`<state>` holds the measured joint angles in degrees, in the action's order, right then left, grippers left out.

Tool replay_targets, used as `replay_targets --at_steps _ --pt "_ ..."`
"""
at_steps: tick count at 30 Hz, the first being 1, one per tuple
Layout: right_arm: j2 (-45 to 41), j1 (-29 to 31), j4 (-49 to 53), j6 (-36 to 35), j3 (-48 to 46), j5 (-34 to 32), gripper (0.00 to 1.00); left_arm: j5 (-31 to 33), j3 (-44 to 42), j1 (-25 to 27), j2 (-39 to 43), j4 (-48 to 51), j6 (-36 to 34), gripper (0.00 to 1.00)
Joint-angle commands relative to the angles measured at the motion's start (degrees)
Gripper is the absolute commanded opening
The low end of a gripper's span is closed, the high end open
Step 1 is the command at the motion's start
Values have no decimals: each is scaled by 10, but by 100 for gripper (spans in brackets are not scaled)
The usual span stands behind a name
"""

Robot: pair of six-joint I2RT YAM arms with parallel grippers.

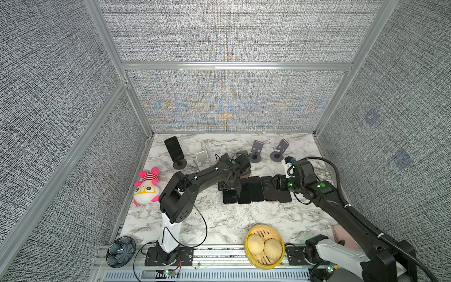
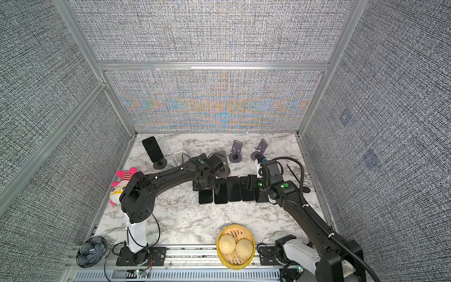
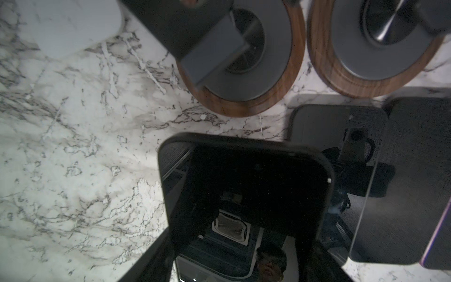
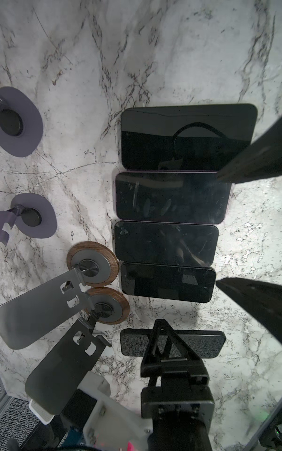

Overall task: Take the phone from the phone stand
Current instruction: 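Lower the black phone with the left gripper beside the flat phones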

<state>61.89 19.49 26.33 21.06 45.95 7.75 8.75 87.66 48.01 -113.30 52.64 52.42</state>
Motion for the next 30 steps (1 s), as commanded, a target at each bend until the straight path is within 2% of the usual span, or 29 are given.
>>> replay_targets --at_steps 1,16,20,23,27,30 --pt "-3 -1 -6 1 -4 -5 62 22 14 1 -17 3 -11 14" --pt "-19 -19 -21 5 -26 -14 63 25 7 1 -50 -16 -11 19" --pt "-20 -20 -23 5 -28 -14 63 20 8 1 -59 -19 -11 23" --pt "-21 -20 -24 5 -28 -13 63 21 11 1 -66 -19 -11 29" --pt "-20 -20 -24 5 -28 -12 63 21 14 1 -72 -18 -10 47" --pt "-21 -20 -24 5 -27 -12 63 18 14 1 -76 -22 -11 55"
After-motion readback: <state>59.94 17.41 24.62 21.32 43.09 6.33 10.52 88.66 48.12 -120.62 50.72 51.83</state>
